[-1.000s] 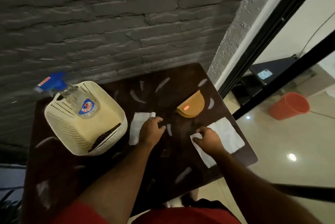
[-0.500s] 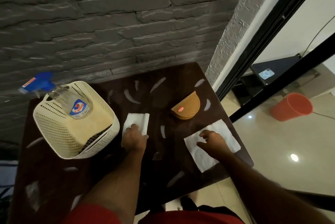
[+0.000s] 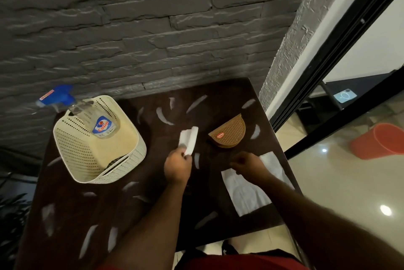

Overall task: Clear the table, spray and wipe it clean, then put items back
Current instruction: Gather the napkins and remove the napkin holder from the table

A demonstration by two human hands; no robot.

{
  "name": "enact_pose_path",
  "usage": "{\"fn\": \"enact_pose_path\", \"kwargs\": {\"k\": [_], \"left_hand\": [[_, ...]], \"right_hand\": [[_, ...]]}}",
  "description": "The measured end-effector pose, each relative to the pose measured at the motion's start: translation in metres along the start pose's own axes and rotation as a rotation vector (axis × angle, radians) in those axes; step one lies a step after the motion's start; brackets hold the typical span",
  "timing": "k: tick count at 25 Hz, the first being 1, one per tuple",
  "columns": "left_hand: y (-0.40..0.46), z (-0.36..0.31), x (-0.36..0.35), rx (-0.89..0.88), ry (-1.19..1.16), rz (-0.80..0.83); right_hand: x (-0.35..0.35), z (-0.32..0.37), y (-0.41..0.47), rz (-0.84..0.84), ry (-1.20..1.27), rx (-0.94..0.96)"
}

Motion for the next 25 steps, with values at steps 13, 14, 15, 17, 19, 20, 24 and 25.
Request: {"fn": "enact_pose_path", "kwargs": {"k": [13, 14, 15, 17, 19, 20, 24, 25], "left_hand": [[-0.022, -0.084, 0.004, -0.287, -0.18, -0.055], [-0.022, -0.076, -0.004, -0.227, -0.148, -0.053], [-0.023, -0.069, -0.017, -0.172, -0.082, 0.0], [-0.031, -0.064, -0.053, -0.104, 0.036, 0.191], [-0.044, -0.066, -0.087, -0.066, 0.096, 0.374], [-0.05, -0.068, -0.1, -0.082, 0.157, 0.421], [-0.059, -0.079, -0.121, -0.145, 0.342, 0.425], [-0.059, -0.079, -0.123, -0.134, 0.333, 0.436]], "right_hand": [[0.042, 0.047, 0.019, -0.103, 0.698, -0.108], [0.053, 0.03, 0.017, -0.159, 0.665, -0.133], [0.064, 0.012, 0.014, -0.211, 0.63, -0.157], [0.081, -0.024, 0.004, -0.312, 0.579, -0.203], [0.094, -0.055, -0.006, -0.399, 0.539, -0.253], [0.098, -0.068, -0.011, -0.429, 0.527, -0.281], [0.103, -0.1, -0.022, -0.477, 0.491, -0.345], [0.102, -0.104, -0.022, -0.467, 0.48, -0.355]]}}
Point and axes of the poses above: each hand's wrist, its own y-axis towards the middle knuckle, its own x-axis out of the back of the hand, z = x × y, the point moved 6 cm from there along y, towards the middle knuckle, and after that the axes turned 3 degrees about -x, right-handed, at the moved point
